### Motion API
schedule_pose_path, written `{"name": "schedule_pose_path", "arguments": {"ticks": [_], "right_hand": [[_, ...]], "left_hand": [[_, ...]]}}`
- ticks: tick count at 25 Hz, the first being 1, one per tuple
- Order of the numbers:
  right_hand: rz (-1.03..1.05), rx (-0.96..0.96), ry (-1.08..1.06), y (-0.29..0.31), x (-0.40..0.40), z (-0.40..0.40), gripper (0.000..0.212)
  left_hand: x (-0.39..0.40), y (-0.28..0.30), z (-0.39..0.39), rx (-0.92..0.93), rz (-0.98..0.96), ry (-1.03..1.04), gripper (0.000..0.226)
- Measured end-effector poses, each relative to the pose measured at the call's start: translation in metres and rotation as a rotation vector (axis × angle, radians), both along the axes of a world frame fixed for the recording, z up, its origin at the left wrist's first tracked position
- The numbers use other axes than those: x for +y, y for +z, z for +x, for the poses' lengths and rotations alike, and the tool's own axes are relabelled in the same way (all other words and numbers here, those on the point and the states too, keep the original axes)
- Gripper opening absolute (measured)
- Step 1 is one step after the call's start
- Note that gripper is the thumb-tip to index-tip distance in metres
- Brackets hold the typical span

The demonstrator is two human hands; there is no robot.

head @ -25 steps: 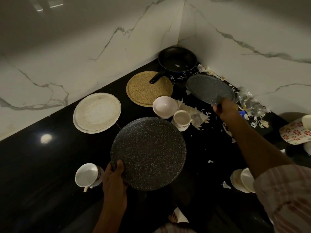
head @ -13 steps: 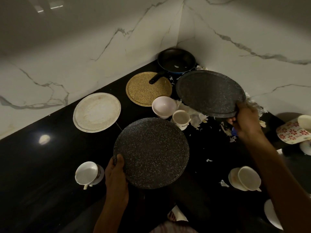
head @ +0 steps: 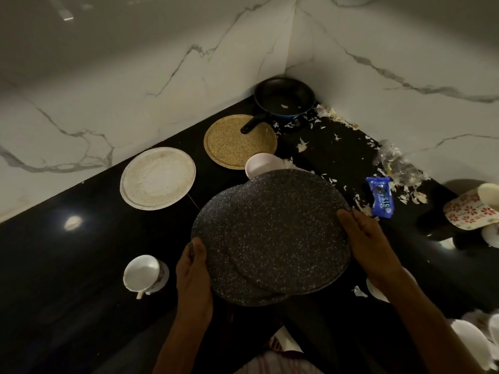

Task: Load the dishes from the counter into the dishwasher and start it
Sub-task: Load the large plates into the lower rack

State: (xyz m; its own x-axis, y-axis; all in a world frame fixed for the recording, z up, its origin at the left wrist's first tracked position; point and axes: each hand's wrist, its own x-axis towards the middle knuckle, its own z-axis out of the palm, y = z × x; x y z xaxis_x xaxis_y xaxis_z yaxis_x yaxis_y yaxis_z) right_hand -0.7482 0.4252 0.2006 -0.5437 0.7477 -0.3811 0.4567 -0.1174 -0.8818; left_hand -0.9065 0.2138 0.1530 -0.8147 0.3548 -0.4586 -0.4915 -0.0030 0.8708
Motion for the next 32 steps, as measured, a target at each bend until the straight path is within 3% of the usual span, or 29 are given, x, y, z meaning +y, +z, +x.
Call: {"name": "schedule_pose_path", "arguments": {"ticks": [6,9,11,14,17,20,22,26,32], "right_hand": [[-0.012,-0.001,0.096,-0.008,-0.012,-0.005,0.020],[-0.002,0.033,0.121,-0.020,-0.020,-0.011,0.030],[0.016,0.052,0.135,-0.026,-0.024,-0.015,0.035],[0.019,0.070,0.200,-0.033,-0.029,-0.022,0.041],[0.013,0.062,0.288,-0.028,-0.031,-0.028,0.032],[0.041,-0.108,0.428,-0.009,-0.010,-0.042,0.022],[0.189,-0.200,0.376,-0.007,0.021,-0.063,0.028],[0.440,-0.141,0.143,-0.020,0.086,-0.129,0.017],[0.383,-0.311,0.068,-0.068,0.141,-0.210,0.014]], "left_hand": [[0.001,0.001,0.001,-0.017,0.009,-0.058,0.033],[0.003,-0.002,-0.002,-0.076,-0.094,-0.054,0.049],[0.004,-0.003,-0.007,-0.156,-0.110,-0.018,0.045],[0.002,-0.001,-0.009,-0.192,0.036,0.011,0.034],[-0.003,-0.002,-0.010,-0.167,0.093,0.047,0.037],[-0.008,-0.005,-0.015,-0.181,0.038,0.109,0.045],[-0.008,-0.005,-0.015,-0.179,0.034,0.111,0.045],[-0.006,-0.005,-0.013,-0.205,0.047,0.110,0.046],[-0.004,-0.005,-0.015,-0.227,0.035,0.100,0.046]]}}
